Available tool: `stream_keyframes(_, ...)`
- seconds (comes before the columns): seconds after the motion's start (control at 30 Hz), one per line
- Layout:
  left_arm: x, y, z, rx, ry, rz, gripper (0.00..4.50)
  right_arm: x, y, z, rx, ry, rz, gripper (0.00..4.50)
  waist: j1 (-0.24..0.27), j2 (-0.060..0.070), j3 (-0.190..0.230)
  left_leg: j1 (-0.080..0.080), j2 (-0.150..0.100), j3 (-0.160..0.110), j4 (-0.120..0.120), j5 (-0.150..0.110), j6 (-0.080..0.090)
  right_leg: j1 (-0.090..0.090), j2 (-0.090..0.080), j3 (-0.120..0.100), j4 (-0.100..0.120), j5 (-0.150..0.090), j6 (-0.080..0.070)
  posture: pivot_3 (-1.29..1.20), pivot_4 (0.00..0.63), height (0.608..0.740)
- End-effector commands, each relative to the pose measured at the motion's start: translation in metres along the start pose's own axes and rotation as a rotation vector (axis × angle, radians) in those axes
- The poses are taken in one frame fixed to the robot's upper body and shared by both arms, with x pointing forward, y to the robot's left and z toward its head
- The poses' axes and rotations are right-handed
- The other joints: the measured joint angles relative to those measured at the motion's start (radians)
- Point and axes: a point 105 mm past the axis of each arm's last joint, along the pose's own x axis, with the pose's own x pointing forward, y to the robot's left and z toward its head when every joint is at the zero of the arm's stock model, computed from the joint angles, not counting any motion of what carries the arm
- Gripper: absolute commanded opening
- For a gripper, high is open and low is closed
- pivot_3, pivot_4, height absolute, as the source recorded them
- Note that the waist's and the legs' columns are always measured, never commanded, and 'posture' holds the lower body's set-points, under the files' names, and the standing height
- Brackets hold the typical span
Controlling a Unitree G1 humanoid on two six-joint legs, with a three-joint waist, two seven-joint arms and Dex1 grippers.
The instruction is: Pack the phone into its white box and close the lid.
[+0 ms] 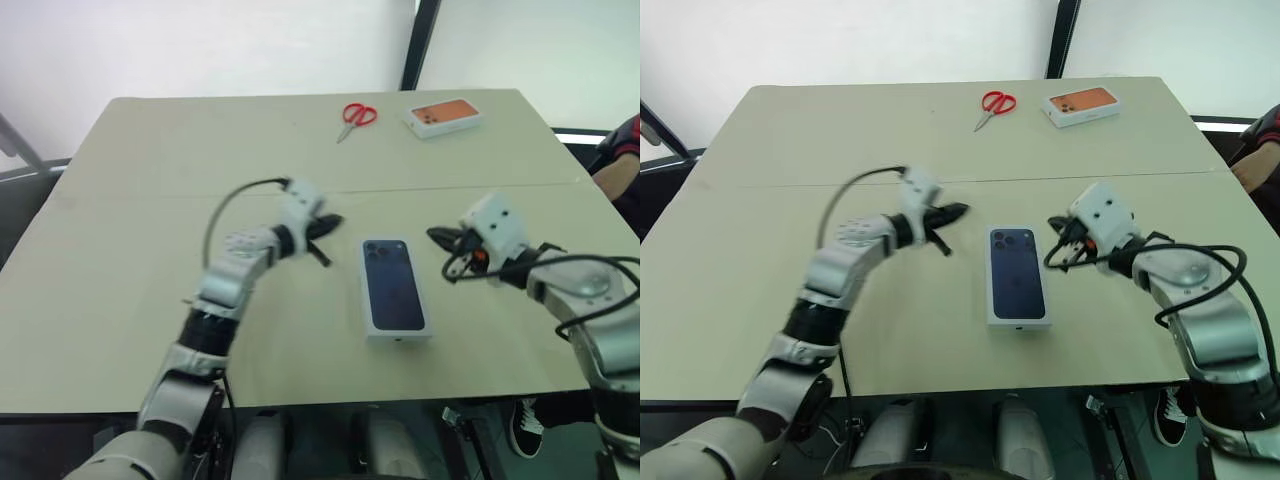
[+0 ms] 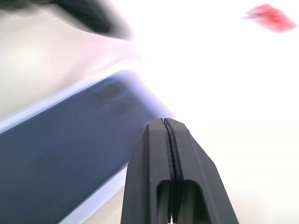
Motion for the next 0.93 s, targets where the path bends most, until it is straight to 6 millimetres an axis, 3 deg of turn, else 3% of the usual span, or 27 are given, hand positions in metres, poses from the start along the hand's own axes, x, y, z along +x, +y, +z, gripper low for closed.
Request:
stream_keyframes(0.03,-0.037,0.023,-0.001,0.013,-0.033,0.121,0.0,0.001,-0.01,0.001,0.059,-0.056,-0.022,0.03,0.004,0.001,0.0,0.0,0.0,0.0,0.0,0.0,0.0,0.0,0.0,0.0,0.0,0.0,0.0,0.0,0.15,0.74)
stream_keyframes(0.17,-0.086,0.05,-0.023,0.022,0.03,0.277,0.0,0.006,-0.006,-0.004,0.098,-0.076,0.038,0.03,0.012,0.001,0.0,-0.001,-0.002,0.0,0.002,-0.001,0.003,0.001,-0.003,0.0,0.0,0.0,0.0,0.0,0.15,0.74)
stream_keyframes(0.43,-0.148,0.063,-0.046,0.049,0.081,0.459,0.0,0.01,-0.008,-0.021,0.153,-0.067,0.148,0.03,0.018,0.001,0.0,-0.001,-0.001,0.0,0.002,-0.002,0.003,0.001,-0.002,0.0,-0.001,0.0,0.0,0.0,0.15,0.74)
stream_keyframes(0.67,-0.157,0.062,-0.049,0.029,0.092,0.482,0.0,0.011,-0.02,-0.029,0.149,-0.046,0.144,0.03,0.024,0.001,0.001,-0.001,-0.001,0.001,0.002,-0.002,0.003,0.001,-0.003,0.0,-0.001,0.0,0.0,0.0,0.15,0.74)
stream_keyframes(0.93,-0.154,0.06,-0.05,0.016,0.084,0.493,0.0,0.015,-0.015,-0.025,0.153,-0.054,0.17,0.03,0.021,0.001,0.001,-0.001,-0.001,0.001,0.001,-0.002,0.003,0.001,-0.002,0.0,-0.001,0.0,0.0,0.0,0.15,0.74)
